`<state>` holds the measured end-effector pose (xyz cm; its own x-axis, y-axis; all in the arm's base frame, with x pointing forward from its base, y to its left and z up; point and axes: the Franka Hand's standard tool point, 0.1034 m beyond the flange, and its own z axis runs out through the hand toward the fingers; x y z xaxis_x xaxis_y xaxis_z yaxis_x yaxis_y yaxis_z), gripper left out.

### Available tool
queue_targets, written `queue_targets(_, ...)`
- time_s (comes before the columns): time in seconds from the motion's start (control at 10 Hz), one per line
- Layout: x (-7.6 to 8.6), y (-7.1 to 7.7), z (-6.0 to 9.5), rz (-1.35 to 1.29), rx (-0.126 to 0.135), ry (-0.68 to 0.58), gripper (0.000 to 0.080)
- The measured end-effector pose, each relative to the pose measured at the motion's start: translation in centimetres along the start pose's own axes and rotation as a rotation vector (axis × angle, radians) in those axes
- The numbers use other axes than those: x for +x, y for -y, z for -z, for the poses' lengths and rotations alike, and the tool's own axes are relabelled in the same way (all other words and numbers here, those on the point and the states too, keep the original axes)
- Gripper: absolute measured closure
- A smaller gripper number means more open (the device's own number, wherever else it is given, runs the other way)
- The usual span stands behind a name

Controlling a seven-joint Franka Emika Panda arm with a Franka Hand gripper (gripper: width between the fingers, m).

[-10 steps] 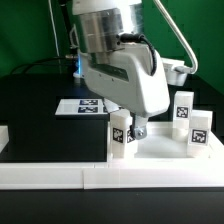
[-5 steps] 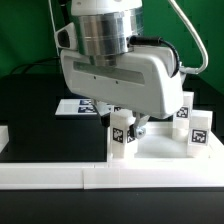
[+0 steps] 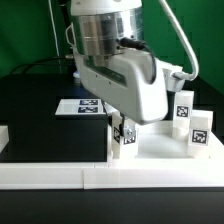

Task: Assemble square table

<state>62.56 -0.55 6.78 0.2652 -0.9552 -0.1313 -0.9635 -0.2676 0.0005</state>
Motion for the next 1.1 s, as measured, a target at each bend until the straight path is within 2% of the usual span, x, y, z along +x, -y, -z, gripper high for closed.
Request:
queue_targets(0.5,0.16,0.11,0.13,-0.614,0.039,0.069,0.0509)
queue_targets(0.8,-0.14,0.08,0.15,-0.686,0.029,0.062,0.0505)
queue_targets(0.9,-0.13,0.06,0.13,-0.682,0.029,0.063,0.0449)
queue_targets(1.0,-0.19,-0.1,-0.1,-0.683,0.022,0.063,0.0449)
queue_targets(1.1,-0.18,-0.1,-0.14,-0.683,0.022,0.063,0.0272)
